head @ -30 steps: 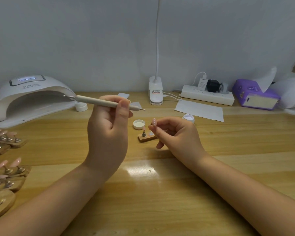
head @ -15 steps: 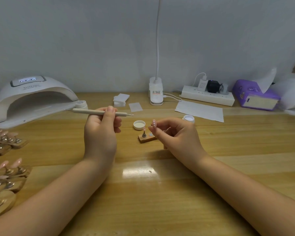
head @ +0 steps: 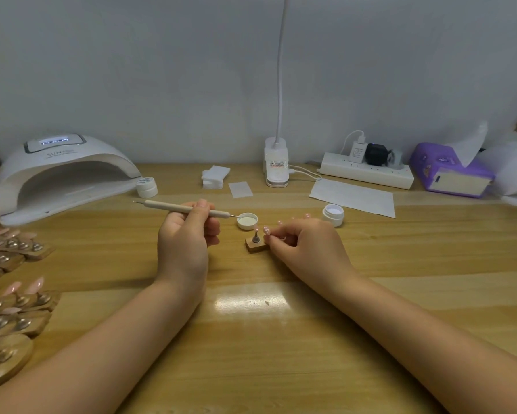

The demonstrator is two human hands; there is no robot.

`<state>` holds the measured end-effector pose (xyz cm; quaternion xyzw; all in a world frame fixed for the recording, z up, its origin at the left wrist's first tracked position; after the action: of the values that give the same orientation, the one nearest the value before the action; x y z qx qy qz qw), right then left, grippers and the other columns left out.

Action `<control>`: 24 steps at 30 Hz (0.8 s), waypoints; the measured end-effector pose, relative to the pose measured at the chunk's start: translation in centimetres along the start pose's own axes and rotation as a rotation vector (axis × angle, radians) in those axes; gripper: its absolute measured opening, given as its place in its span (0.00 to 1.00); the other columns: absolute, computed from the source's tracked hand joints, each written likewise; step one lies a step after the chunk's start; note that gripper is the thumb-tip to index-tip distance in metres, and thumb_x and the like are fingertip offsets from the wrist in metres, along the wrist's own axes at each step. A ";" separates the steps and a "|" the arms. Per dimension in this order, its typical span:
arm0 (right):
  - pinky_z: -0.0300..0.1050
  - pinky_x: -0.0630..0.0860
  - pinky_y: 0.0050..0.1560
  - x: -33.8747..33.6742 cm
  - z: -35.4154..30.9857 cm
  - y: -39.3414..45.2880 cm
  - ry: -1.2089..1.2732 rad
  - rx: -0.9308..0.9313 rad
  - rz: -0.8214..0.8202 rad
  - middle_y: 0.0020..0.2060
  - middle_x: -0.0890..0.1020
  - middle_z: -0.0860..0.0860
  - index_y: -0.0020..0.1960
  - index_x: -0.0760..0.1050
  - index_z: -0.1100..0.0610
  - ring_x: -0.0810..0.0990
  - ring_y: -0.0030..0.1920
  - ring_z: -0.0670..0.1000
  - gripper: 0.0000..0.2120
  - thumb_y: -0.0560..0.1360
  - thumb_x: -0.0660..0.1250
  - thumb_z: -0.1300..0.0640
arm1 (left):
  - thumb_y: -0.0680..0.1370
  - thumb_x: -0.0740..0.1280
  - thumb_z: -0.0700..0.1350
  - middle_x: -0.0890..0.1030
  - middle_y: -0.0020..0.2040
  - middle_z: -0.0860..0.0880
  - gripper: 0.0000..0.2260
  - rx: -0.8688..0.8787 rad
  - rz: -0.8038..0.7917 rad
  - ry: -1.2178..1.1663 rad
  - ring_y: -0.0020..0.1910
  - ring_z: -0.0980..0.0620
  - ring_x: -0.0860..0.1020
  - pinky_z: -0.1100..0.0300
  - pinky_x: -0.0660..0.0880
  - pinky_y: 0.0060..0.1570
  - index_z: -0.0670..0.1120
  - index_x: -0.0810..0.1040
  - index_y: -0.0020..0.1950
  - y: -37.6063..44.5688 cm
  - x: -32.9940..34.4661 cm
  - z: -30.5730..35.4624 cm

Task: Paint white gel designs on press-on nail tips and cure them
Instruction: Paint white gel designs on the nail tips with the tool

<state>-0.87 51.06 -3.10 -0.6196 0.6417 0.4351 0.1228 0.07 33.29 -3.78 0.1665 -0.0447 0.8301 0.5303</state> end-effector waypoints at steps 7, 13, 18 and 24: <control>0.43 0.55 0.75 0.1 -0.2 0.2 -0.132 -0.011 -0.031 0.45 0.86 0.52 0.51 0.85 0.55 0.81 0.46 0.52 0.11 0.78 0.65 0.51 | 0.80 0.64 0.45 0.77 0.29 0.54 0.07 -0.037 -0.050 -0.025 0.31 0.58 0.75 0.59 0.73 0.37 0.46 0.77 0.43 -0.3 0.3 0.2; 0.38 0.54 0.73 0.1 -0.1 0.2 -0.159 -0.033 -0.015 0.38 0.85 0.53 0.46 0.85 0.56 0.80 0.38 0.52 0.10 0.77 0.67 0.53 | 0.80 0.63 0.44 0.78 0.30 0.52 0.07 -0.181 -0.174 -0.191 0.32 0.58 0.78 0.47 0.76 0.57 0.44 0.77 0.45 -1.4 1.5 0.3; 0.40 0.58 0.73 0.1 -0.1 0.3 -0.158 -0.030 -0.019 0.37 0.85 0.53 0.44 0.85 0.57 0.79 0.38 0.52 0.10 0.76 0.67 0.53 | 0.80 0.63 0.46 0.79 0.31 0.48 0.09 -0.259 -0.194 -0.289 0.33 0.53 0.78 0.42 0.74 0.60 0.44 0.77 0.43 -1.7 1.8 0.2; 0.40 0.58 0.72 0.1 -0.3 0.0 -0.210 -0.026 -0.006 0.41 0.85 0.55 0.43 0.84 0.60 0.80 0.42 0.55 0.13 0.78 0.65 0.54 | 0.80 0.62 0.46 0.79 0.31 0.49 0.08 -0.253 -0.212 -0.266 0.33 0.55 0.79 0.46 0.73 0.61 0.43 0.76 0.44 -1.7 2.0 0.0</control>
<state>-0.81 50.76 -2.98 -0.5741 0.6179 0.5053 0.1827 0.80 35.74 -3.29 0.2105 -0.2005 0.7282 0.6207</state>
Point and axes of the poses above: each hand's wrist, its own y-axis towards the middle knuckle, its own x-axis out of the palm, z = x × y, the point moved 2 cm from there along y, towards the middle knuckle
